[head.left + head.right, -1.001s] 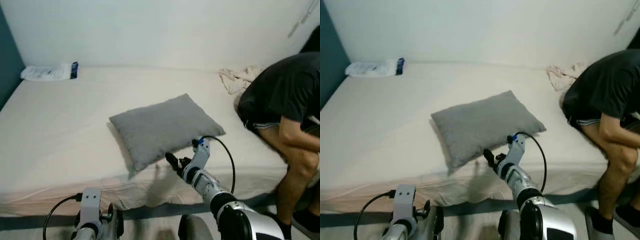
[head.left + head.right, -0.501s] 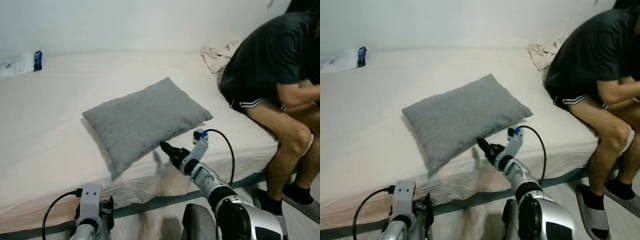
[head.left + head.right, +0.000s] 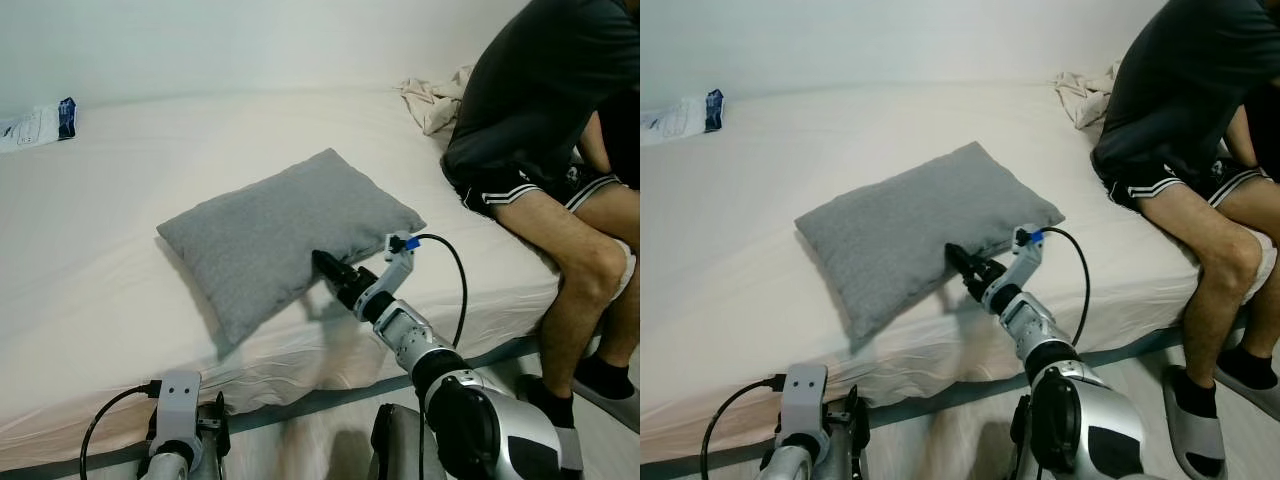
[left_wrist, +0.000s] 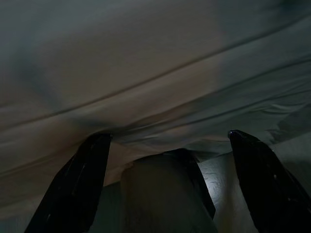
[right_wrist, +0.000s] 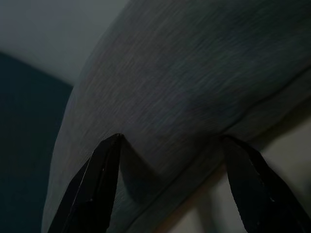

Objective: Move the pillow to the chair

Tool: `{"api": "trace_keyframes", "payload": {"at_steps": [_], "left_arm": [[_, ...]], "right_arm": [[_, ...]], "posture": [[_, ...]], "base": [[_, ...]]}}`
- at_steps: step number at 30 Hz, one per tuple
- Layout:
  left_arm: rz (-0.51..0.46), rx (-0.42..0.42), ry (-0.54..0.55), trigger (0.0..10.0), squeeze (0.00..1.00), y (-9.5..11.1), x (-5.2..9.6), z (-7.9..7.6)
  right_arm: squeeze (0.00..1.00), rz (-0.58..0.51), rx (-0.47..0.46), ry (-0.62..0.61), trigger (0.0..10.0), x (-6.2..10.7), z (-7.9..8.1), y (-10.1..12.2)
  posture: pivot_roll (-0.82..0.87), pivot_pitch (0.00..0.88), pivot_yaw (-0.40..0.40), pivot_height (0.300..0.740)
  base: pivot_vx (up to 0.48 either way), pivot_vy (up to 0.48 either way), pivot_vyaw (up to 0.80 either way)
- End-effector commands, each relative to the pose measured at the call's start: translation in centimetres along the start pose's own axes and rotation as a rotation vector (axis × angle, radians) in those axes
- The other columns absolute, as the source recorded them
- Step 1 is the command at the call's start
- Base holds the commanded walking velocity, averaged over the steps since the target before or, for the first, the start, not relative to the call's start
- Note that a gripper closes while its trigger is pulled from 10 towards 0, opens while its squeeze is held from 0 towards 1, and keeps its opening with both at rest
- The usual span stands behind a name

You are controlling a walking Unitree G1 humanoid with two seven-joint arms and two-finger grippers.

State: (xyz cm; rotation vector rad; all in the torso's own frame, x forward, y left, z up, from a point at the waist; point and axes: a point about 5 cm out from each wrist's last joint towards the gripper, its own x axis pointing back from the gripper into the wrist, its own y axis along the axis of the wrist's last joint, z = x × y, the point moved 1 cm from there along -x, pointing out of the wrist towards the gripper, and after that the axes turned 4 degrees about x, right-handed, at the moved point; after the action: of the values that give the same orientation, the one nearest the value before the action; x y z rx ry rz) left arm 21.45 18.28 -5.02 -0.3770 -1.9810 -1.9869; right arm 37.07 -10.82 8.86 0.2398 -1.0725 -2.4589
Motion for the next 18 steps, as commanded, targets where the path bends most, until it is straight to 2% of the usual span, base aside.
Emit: {"api": "trace_keyframes", "payload": {"at_steps": [1, 4, 5, 8, 10, 18], "left_arm": [[0.101, -0.015, -0.005, 10.0, 0.00, -2.5, 1.6, 0.3], [0.104, -0.028, -0.010, 10.0, 0.00, -2.8, 2.0, 0.6], [0.107, -0.040, -0.022, 10.0, 0.00, -3.1, 2.3, 0.6], [0.107, -0.043, -0.026, 10.0, 0.00, -3.2, 2.5, 0.6], [0.106, -0.043, -0.024, 10.0, 0.00, -3.4, 2.8, 0.7], [0.106, -0.048, -0.020, 10.0, 0.00, -3.7, 3.4, 1.0]], "right_arm": [[0.00, -0.031, -0.026, -0.030, 10.0, 0.2, -0.4, 0.3], [0.00, -0.088, -0.063, -0.024, 10.0, 0.1, -0.4, 1.1], [0.00, -0.119, -0.064, 0.032, 10.0, -0.1, 0.2, 1.8], [0.00, -0.125, -0.057, 0.063, 10.0, -0.3, 0.6, 1.9], [0.00, -0.090, -0.050, 0.043, 10.0, -0.7, 0.8, 1.8], [0.00, 0.050, 0.009, -0.133, 10.0, -0.5, -0.1, -0.6]], "posture": [[0.20, 0.184, -0.080, 0.495], [0.21, 0.186, -0.072, 0.495], [0.22, 0.190, -0.063, 0.495], [0.22, 0.190, -0.063, 0.495], [0.22, 0.203, -0.057, 0.495], [0.22, 0.209, -0.051, 0.495]], "base": [[0.000, 0.000, 0.00], [0.000, 0.000, 0.00], [0.000, 0.000, 0.00], [0.000, 0.000, 0.00], [0.000, 0.000, 0.00], [0.000, 0.000, 0.00]]}}
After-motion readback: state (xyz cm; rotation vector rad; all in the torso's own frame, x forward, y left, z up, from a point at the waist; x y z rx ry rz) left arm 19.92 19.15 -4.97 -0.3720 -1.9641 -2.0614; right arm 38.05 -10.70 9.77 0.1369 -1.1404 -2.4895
